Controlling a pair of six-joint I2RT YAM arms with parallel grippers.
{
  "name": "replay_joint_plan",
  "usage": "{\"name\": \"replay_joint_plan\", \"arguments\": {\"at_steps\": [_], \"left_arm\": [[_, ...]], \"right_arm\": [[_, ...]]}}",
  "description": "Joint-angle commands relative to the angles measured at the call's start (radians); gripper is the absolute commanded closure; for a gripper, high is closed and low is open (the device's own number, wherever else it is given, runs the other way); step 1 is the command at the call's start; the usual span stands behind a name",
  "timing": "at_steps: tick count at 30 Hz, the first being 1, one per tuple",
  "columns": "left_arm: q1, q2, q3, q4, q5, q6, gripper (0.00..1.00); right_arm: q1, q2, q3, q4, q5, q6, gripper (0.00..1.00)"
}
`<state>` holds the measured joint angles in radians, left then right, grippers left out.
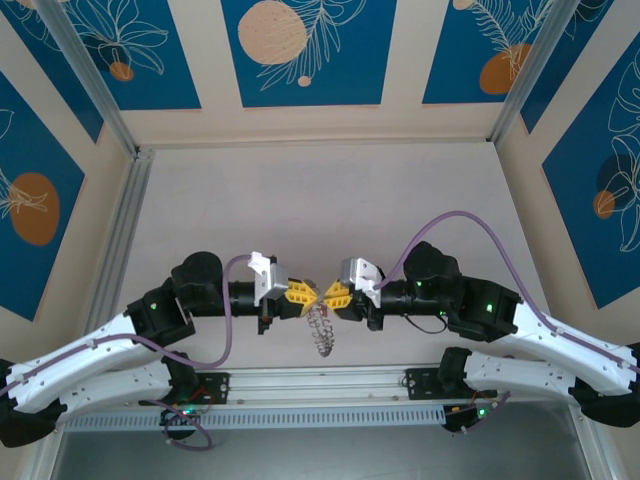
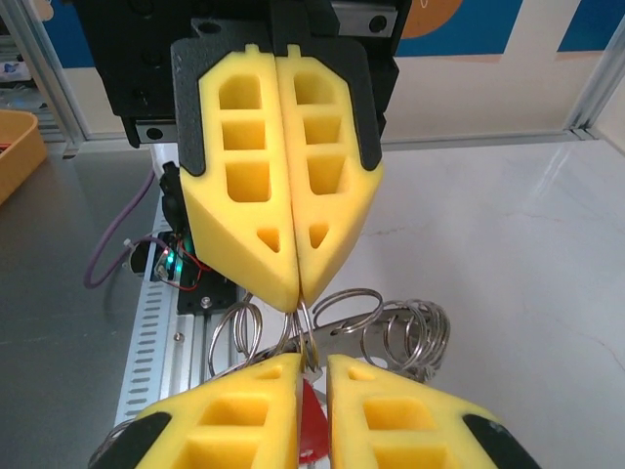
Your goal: Put the keys on the keyring
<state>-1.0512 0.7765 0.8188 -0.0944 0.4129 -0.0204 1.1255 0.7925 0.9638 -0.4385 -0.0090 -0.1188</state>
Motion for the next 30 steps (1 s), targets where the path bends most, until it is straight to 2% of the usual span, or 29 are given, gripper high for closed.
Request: {"name": "replay_joint_plan", "arguments": {"at_steps": [1,11,17,20,23,26,30], "left_arm": [[0.007,-0.002,0.008,0.068,0.035,-0.003,1.0],[0.007,0.024,0.019,0.065,0.036,-0.006,1.0],[0.007,0.032,0.023,0.057,0.037,-0.004,1.0],[0.007,0.038,0.047,-0.006,0.018,0.014,1.0],[0.007,0.066,0.11,-0.166,-0.046,0.061,1.0],[0.008,0.108,0.164,-0.311,-0.103,0.099,0.86],[0.007,0.132,0.179,-0.379,-0.132,0.107,0.78]], "right_arm": [[-0.008,-0.019,-0.015,-0.002,-0.017,0.012,0.84],[-0.027,-0.012,-0.036,0.021,-0.06,0.013,0.83],[-0.034,-0.013,-0.029,0.03,-0.057,0.005,1.0],[-0.043,-0.018,-0.007,0.001,-0.01,0.008,1.0],[-0.053,-0.008,0.045,-0.07,0.053,-0.006,1.0],[-0.057,0.0,0.09,-0.127,0.106,-0.032,1.0],[-0.06,-0.002,0.132,-0.14,0.097,-0.05,1.0]]}}
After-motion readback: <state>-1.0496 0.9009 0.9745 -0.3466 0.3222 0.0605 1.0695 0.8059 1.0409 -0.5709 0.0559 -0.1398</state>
